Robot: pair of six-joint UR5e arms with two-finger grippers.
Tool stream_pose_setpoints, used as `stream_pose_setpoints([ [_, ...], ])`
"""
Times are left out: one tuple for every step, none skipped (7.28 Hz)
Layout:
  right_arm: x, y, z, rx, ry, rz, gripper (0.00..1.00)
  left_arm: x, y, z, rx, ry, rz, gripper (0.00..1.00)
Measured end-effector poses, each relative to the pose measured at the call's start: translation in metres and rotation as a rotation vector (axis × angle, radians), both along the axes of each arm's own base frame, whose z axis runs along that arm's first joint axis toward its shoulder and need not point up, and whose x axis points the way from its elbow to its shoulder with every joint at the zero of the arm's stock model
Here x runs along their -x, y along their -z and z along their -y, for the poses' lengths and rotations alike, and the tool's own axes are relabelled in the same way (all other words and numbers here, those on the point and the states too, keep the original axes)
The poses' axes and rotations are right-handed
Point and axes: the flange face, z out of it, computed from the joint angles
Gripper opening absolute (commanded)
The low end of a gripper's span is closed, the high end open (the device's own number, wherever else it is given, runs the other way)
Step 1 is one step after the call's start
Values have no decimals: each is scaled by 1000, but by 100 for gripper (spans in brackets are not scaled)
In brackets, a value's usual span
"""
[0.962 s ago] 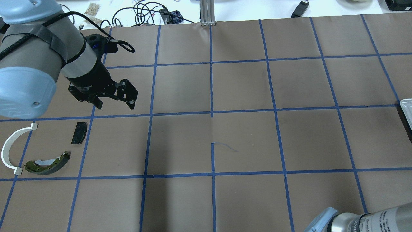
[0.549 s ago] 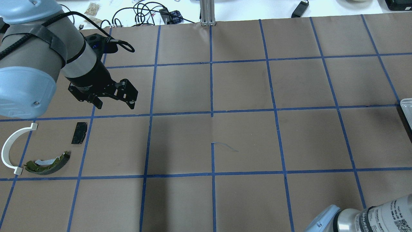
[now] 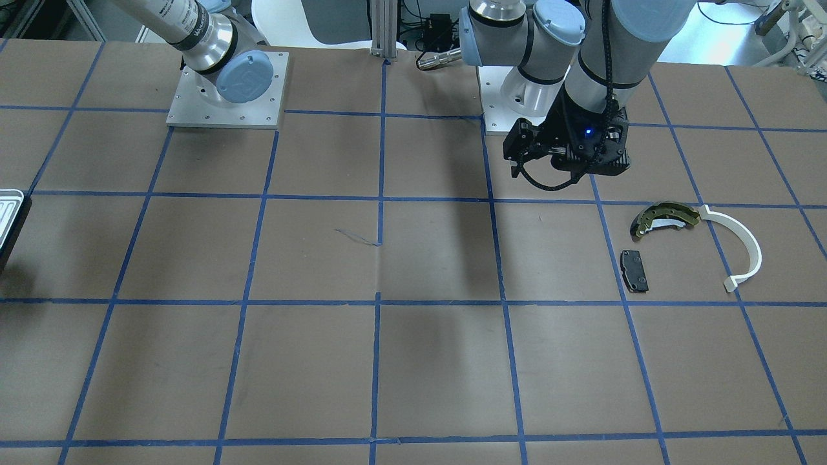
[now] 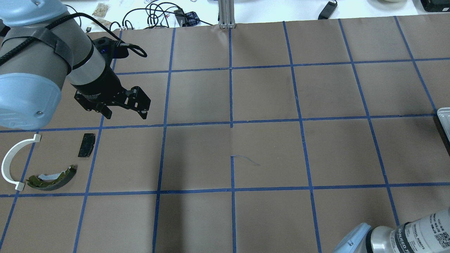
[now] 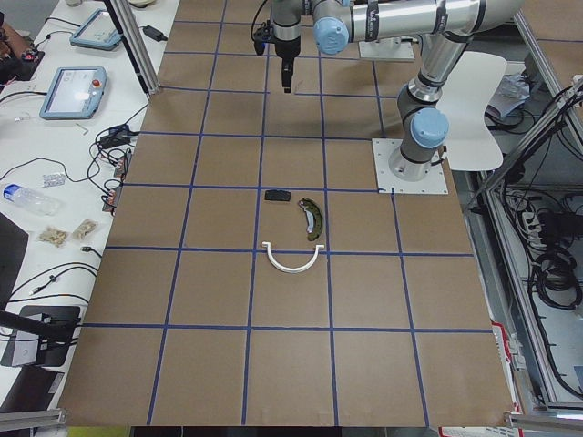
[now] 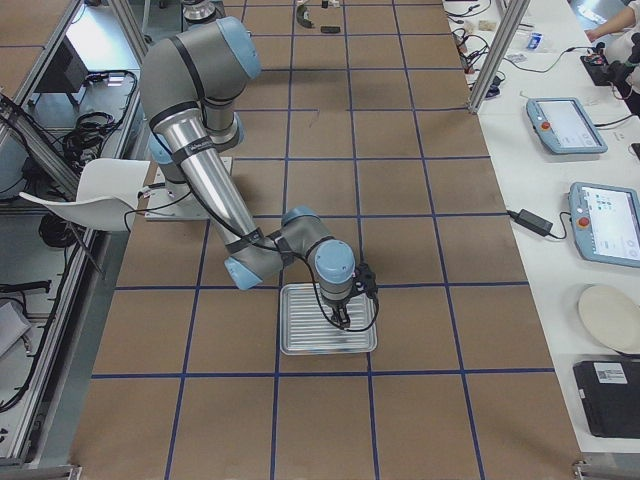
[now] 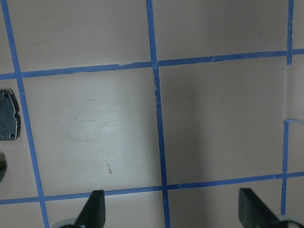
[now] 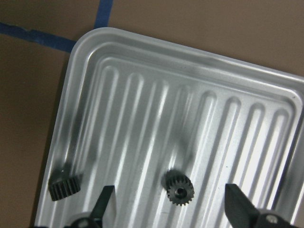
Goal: Place bearing gear from tray to pile
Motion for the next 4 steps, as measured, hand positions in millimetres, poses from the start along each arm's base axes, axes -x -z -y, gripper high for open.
stream_pose_setpoints([
  [2, 5, 1, -1, -3, -2, 61, 0, 0, 0, 0, 1, 0, 100],
  [3, 10, 2, -5, -4, -1, 50, 0, 0, 0, 0, 1, 0, 100],
  [3, 14, 1, -13, -6, 3, 47, 0, 0, 0, 0, 1, 0, 100],
  [4, 16, 0, -18, -11, 4, 47, 0, 0, 0, 0, 2, 0, 100],
])
